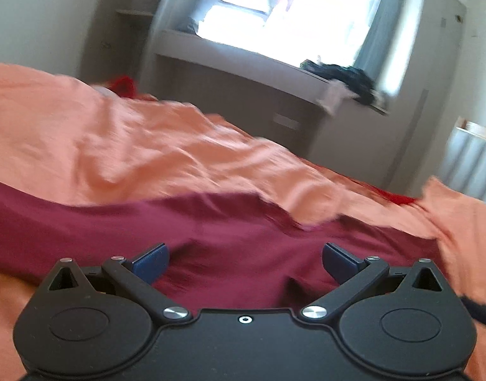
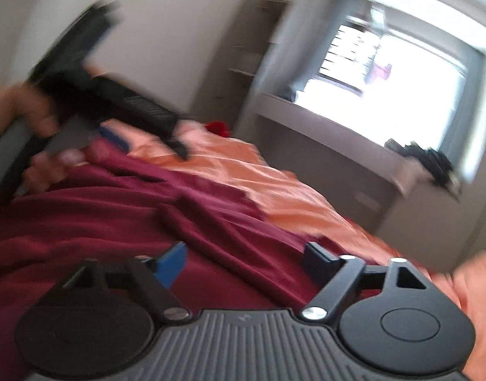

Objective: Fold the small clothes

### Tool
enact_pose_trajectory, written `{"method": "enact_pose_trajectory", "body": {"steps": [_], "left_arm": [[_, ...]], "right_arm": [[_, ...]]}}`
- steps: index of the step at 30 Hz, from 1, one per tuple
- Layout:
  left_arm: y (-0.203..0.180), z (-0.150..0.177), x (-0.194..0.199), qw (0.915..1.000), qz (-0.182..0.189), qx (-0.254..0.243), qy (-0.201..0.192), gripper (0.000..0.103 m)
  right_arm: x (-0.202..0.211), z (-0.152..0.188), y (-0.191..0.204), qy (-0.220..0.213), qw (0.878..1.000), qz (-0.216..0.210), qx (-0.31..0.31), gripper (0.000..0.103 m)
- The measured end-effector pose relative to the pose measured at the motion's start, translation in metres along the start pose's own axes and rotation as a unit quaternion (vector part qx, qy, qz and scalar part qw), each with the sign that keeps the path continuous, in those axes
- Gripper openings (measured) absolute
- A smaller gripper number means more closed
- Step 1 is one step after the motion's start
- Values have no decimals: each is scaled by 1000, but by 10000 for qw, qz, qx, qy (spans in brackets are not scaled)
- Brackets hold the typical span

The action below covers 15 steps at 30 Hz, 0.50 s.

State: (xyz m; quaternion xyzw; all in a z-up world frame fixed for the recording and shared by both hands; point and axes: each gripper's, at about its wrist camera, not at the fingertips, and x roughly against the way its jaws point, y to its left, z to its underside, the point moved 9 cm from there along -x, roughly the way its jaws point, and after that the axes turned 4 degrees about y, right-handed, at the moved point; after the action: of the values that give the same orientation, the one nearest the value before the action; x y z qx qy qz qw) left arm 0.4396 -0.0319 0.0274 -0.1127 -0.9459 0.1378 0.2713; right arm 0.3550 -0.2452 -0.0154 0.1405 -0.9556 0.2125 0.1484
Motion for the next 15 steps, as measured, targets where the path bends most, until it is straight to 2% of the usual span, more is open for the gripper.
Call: {"method": "enact_pose_trajectory", "body": {"steps": [3, 6, 7, 8, 11, 15], "left_arm": [[-15, 9, -2, 9992, 383, 6, 135, 100], [-30, 16, -4, 9968, 758, -71, 242, 90], [-34, 18, -5, 9959, 847, -101, 285, 87], [-39, 21, -8, 9947, 952, -139, 370, 80], [-49, 31, -17, 9910, 1128, -245, 677, 63], [-53, 46, -29, 9889, 939, -580, 998, 23]], "right_arm": [[2, 21, -40, 141, 9975, 237, -651, 86], [-1, 41, -67, 209, 9913, 415, -1231, 80], [-3, 47, -75, 305, 9886, 439, -1404, 75], [-5, 53, -82, 390, 9865, 413, -1538, 69], [-2, 64, -97, 438, 9822, 526, -1748, 66], [-2, 70, -99, 400, 9840, 421, -1682, 61]]}}
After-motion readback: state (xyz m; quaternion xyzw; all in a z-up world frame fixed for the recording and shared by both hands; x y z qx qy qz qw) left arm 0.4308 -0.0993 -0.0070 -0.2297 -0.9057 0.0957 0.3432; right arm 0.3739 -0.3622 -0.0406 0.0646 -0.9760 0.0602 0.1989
